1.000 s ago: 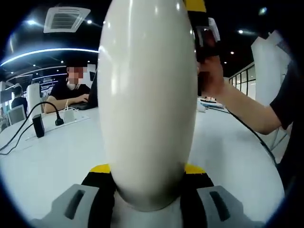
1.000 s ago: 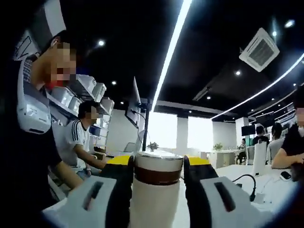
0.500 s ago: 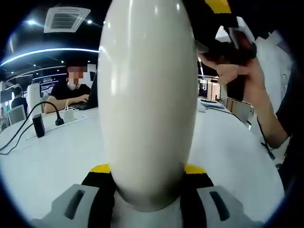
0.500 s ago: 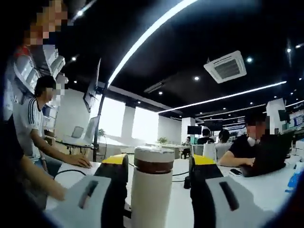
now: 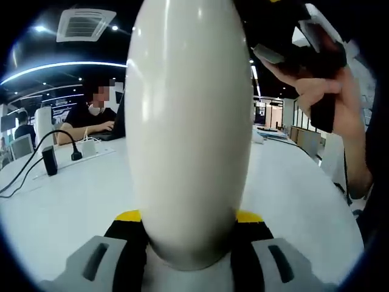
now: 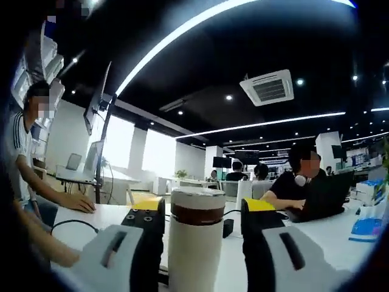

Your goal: Grasp the water cup twist off the cup lid place the cup lid on the table

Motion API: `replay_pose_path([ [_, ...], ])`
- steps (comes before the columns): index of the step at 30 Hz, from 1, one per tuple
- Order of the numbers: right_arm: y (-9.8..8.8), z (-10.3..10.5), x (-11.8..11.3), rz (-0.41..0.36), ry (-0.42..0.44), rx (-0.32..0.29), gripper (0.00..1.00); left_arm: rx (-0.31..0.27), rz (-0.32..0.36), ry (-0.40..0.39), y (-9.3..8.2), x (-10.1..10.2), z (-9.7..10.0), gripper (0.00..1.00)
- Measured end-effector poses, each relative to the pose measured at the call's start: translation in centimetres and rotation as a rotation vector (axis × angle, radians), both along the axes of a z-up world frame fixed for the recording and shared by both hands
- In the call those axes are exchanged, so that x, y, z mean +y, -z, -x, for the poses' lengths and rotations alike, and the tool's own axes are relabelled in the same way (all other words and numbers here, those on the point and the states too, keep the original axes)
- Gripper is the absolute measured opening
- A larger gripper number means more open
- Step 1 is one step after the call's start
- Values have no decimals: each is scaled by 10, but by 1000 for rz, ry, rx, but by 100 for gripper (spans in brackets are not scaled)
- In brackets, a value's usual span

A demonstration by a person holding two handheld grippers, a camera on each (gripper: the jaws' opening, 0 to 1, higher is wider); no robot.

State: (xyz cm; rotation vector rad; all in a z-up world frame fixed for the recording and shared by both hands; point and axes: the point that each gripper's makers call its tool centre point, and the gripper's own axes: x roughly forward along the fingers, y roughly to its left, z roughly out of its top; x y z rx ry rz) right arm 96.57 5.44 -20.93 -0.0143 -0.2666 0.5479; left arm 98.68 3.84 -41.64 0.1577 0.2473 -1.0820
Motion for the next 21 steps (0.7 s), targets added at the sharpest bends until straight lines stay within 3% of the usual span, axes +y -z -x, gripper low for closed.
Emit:
replay_pose_path([
  [12,12,-19,10,68,23,33,53,0,0,1,0,0,0,54],
  [21,13,-21,22,55,-70,41,47,1,-1,-1,0,1,1,55],
])
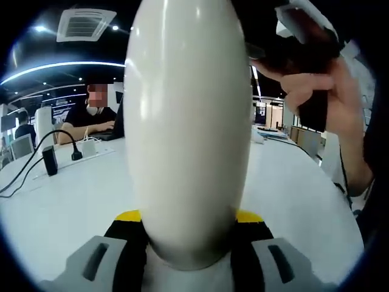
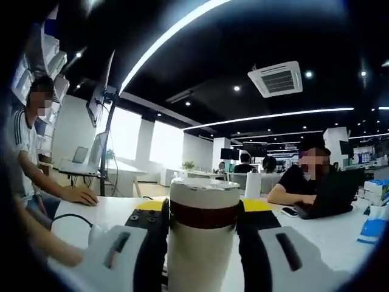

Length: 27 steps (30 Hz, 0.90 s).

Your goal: Grasp the water cup twist off the cup lid place the cup lid on the table

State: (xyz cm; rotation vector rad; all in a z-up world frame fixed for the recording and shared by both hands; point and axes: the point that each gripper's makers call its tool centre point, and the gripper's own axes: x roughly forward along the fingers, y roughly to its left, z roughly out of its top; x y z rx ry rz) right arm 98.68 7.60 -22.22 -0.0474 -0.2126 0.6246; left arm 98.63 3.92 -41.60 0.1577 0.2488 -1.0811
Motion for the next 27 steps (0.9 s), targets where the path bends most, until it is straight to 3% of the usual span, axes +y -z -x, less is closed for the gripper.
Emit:
replay_pose_path([
  [18,-3,5,1,-37,-417,-9,45,0,0,-2,0,0,2,54],
  [22,-3,6,-1,-43,-465,-6,45,0,0,-1,0,0,1,53],
  [27,-4,8,0,-21,-457,-12,45,0,0,-2,0,0,2,53],
])
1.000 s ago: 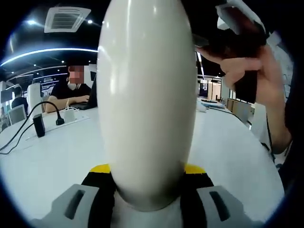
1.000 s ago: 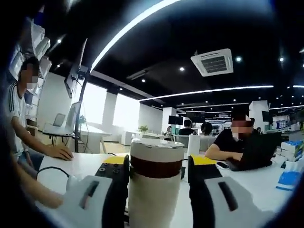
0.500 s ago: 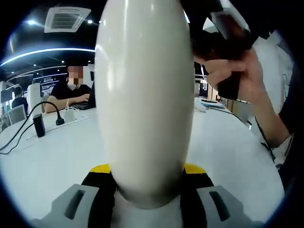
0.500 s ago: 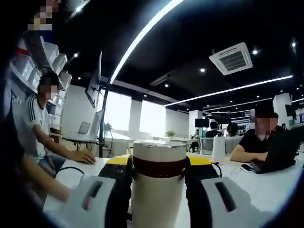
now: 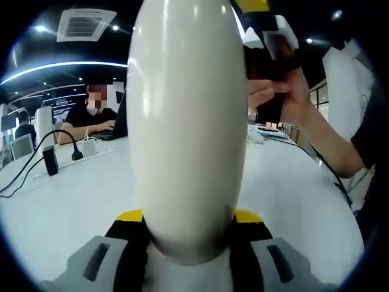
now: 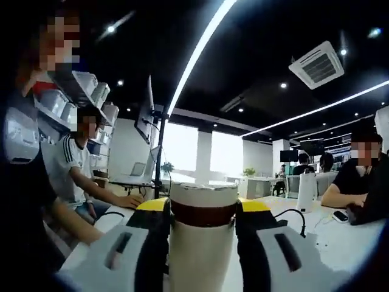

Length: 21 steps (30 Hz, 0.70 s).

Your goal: Grasp the water cup twist off the cup lid place the cup lid on the table

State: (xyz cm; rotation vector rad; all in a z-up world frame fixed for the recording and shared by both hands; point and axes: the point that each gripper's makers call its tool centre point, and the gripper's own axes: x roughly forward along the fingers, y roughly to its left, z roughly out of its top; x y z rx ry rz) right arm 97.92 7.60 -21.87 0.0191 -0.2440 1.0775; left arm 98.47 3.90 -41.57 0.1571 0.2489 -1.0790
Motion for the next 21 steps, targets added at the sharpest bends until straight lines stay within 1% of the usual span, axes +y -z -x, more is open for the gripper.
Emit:
replay_pose_path([
  [3,-3,0,3,25,23,-25,47,0,0,0,0,0,1,53],
  [6,-11,-1,5,16,37,-27,51,0,0,1,0,0,1,53],
  [7,-14,-1,6,12,43,-26,51,0,0,1,0,-1,1,53],
  [9,-16,-5,6,25,62,-22,48,0,0,1,0,0,1,53],
  [12,-16,-4,7,33,48,-15,48,1,0,1,0,0,-1,53],
  [14,-15,-5,7,25,17,-7,47,1,0,1,0,0,-1,53],
  [19,-15,-3,7,-6,-94,23,47,1,0,3,0,0,-3,53],
  [21,-16,-3,6,-13,-140,24,47,1,1,5,1,0,-4,53],
])
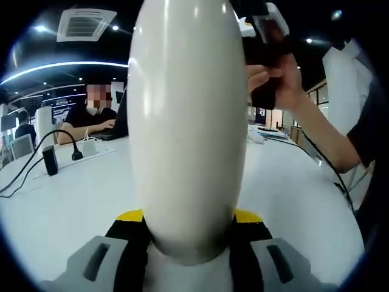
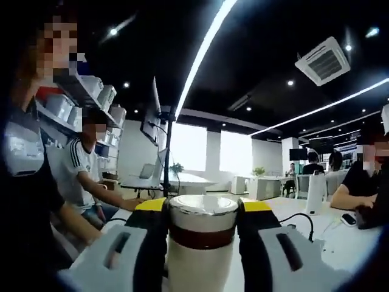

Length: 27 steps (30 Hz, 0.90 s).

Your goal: Grasp the water cup twist off the cup lid place the cup lid on the table

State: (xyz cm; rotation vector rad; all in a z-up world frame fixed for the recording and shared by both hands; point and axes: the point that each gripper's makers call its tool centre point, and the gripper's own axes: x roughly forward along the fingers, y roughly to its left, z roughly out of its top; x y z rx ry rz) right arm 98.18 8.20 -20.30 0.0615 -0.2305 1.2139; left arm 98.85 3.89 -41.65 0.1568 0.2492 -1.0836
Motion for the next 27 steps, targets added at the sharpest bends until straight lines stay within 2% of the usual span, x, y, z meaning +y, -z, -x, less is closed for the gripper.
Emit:
replay_pose_path([
  [8,-1,2,-1,-58,-205,56,47,0,1,4,0,0,-1,53],
  [15,-1,7,2,-78,-342,35,47,0,0,5,1,1,-5,53],
  [23,0,13,11,-111,-564,94,47,0,1,6,1,2,-7,53],
  [27,0,13,10,-136,-625,118,47,-1,0,8,1,2,-7,53],
])
